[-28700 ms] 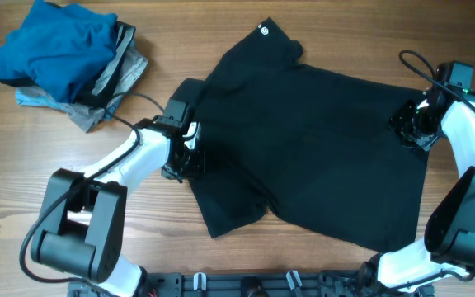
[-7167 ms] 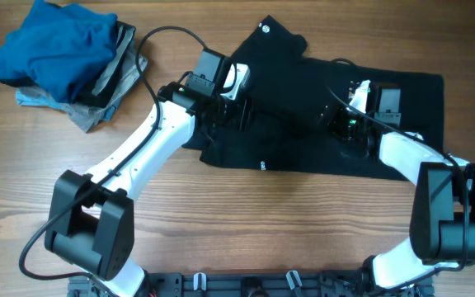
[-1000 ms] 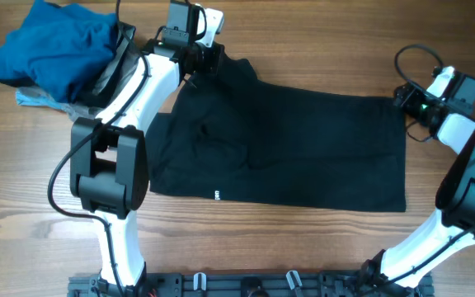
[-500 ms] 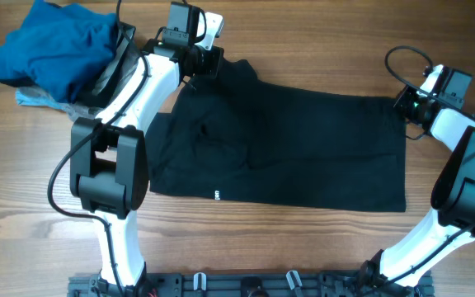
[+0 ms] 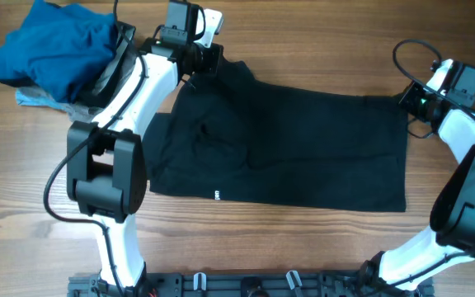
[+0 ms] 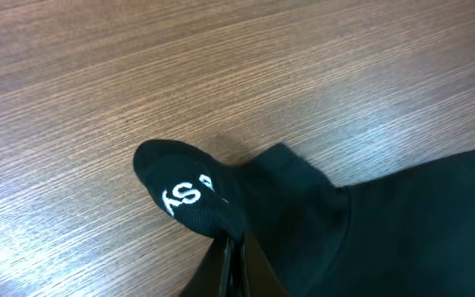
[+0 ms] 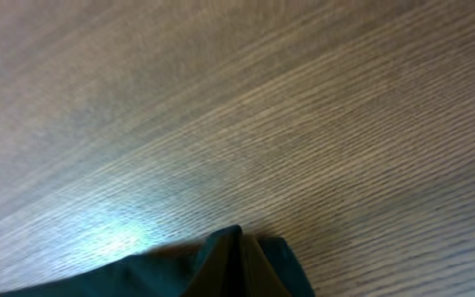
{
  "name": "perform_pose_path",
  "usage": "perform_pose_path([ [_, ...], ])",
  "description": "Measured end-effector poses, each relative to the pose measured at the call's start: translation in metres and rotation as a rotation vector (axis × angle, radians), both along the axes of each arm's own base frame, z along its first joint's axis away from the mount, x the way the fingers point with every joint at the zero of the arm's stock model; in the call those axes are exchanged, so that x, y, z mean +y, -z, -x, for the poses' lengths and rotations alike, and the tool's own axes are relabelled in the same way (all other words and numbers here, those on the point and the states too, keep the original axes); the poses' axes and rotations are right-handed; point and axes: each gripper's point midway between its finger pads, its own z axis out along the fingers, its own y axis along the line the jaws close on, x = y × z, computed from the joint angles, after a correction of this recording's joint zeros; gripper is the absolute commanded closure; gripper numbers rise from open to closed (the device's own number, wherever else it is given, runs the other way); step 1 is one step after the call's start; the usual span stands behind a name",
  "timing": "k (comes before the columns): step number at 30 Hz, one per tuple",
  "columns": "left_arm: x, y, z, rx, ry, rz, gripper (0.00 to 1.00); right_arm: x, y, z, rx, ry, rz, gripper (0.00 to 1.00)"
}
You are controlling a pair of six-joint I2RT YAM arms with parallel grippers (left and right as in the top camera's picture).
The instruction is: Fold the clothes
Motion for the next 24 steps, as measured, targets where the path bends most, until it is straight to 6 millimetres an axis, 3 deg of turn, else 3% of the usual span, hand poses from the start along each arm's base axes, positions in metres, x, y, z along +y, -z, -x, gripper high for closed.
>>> perform_pose_path([
  [7,0.007,0.002,0.021,0.083,-0.007,-0.028,0.96,0.006,0.006,0.019,0.083,0.052,-0.060,0.96],
  [11,0.015,0.001,0.034,0.126,-0.021,-0.060,0.96,0.006,-0.003,0.028,0.101,0.084,-0.077,0.96],
  [18,0.029,0.005,0.069,0.259,-0.034,-0.121,0.96,-0.003,-0.019,0.068,0.182,0.194,-0.134,0.96],
  [24,0.036,0.012,0.091,0.352,-0.034,-0.154,0.96,0.006,-0.010,0.097,0.304,0.217,-0.175,0.96],
])
